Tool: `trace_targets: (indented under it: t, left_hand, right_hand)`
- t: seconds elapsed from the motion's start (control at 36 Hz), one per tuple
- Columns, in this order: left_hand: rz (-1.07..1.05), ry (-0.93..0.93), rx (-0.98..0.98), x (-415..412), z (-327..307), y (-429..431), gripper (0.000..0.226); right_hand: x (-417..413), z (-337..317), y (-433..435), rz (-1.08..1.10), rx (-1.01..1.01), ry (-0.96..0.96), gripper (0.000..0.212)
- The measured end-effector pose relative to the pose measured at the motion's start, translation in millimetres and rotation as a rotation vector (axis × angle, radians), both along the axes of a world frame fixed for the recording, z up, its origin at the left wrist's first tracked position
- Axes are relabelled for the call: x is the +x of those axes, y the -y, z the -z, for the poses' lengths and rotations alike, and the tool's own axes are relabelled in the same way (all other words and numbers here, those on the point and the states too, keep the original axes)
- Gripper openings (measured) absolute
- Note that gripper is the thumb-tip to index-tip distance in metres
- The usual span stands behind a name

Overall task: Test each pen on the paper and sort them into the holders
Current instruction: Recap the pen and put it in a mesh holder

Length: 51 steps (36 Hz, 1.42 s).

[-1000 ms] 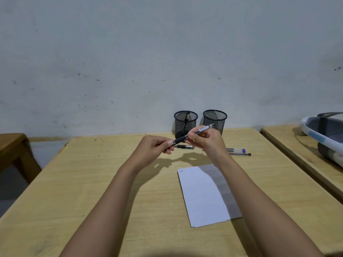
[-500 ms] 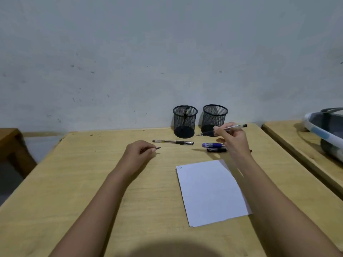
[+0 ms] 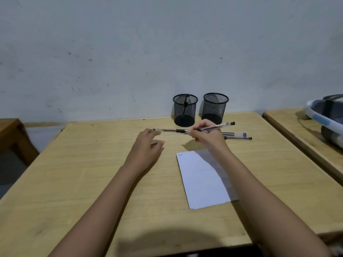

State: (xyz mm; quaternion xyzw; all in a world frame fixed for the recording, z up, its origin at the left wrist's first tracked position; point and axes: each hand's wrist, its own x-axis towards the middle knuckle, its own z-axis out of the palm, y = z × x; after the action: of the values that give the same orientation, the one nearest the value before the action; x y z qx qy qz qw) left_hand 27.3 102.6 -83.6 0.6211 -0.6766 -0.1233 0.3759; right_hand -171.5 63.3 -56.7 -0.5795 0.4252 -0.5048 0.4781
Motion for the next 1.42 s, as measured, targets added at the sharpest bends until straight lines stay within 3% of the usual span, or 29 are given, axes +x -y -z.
trace_targets:
  t: [0.19, 0.39, 0.53, 0.64, 1.08, 1.42]
  left_hand:
    - [0.209, 0.098, 0.166, -37, 7, -46, 0.051]
    - [0.186, 0.415, 0.287, -41, 24, -44, 0.068]
    - [0.196, 0.481, 0.333, -40, 28, -43, 0.070]
    - [0.194, 0.497, 0.340, -41, 27, -43, 0.070]
    - [0.192, 0.504, 0.361, -42, 26, -44, 0.068]
    - [0.185, 0.511, 0.354, -43, 25, -45, 0.068]
  right_hand:
    - [22, 15, -5, -0.035, 0.218, 0.312, 0.033]
    - [26, 24, -11, 0.040, 0.201, 0.131, 0.038]
    - [32, 23, -10, 0.117, 0.130, 0.002, 0.030]
    - [36, 23, -11, 0.105, 0.110, -0.080, 0.028]
    - [39, 22, -14, 0.066, 0.089, -0.096, 0.043]
    - [37, 24, -12, 0.069, 0.064, -0.111, 0.040]
